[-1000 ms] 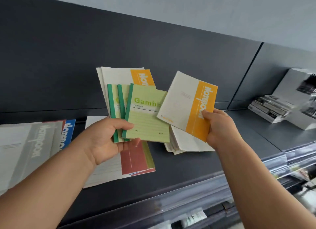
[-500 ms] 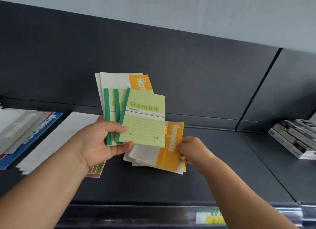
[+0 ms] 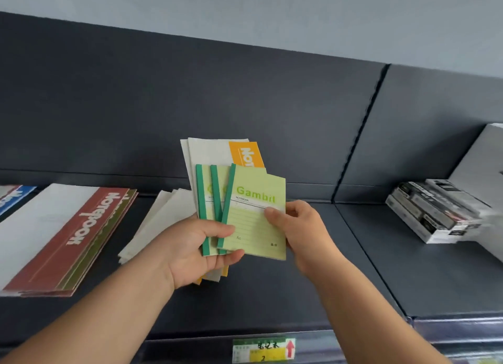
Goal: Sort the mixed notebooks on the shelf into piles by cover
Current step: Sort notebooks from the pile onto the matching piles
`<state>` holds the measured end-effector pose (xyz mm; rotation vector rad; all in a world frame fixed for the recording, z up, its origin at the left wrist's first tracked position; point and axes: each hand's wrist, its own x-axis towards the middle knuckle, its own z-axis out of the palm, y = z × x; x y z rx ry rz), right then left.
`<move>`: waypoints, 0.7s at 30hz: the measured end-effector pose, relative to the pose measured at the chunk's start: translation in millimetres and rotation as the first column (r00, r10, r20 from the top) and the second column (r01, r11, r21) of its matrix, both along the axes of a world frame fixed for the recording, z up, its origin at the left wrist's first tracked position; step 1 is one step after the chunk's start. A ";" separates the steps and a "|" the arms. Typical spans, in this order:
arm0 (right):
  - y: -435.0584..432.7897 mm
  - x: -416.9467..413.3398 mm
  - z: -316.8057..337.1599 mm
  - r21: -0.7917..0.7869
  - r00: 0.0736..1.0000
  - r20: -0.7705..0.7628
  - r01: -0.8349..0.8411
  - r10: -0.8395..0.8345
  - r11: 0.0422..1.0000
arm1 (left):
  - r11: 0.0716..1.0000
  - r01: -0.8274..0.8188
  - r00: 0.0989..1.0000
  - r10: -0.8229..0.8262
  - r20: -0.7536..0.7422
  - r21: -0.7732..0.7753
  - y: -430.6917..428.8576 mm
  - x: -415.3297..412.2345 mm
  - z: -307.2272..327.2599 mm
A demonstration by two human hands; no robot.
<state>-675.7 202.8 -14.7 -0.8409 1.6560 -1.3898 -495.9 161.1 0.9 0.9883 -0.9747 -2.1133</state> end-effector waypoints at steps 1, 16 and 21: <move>2.9 -6.3 -2.2 -0.007 0.999 0.007 0.050 -0.050 0.999 | 1.000 0.028 0.999 -0.028 -0.016 0.001 0.0 -8.3 -1.5; 19.0 -123.4 -21.1 0.066 0.997 0.049 0.048 -0.051 0.997 | 0.990 -0.143 0.982 0.140 0.128 0.017 9.0 -90.7 -7.7; 10.2 -146.0 -35.9 0.115 0.998 0.066 0.014 -0.022 0.993 | 0.957 -0.284 0.941 0.290 0.175 -0.061 3.3 -81.0 1.9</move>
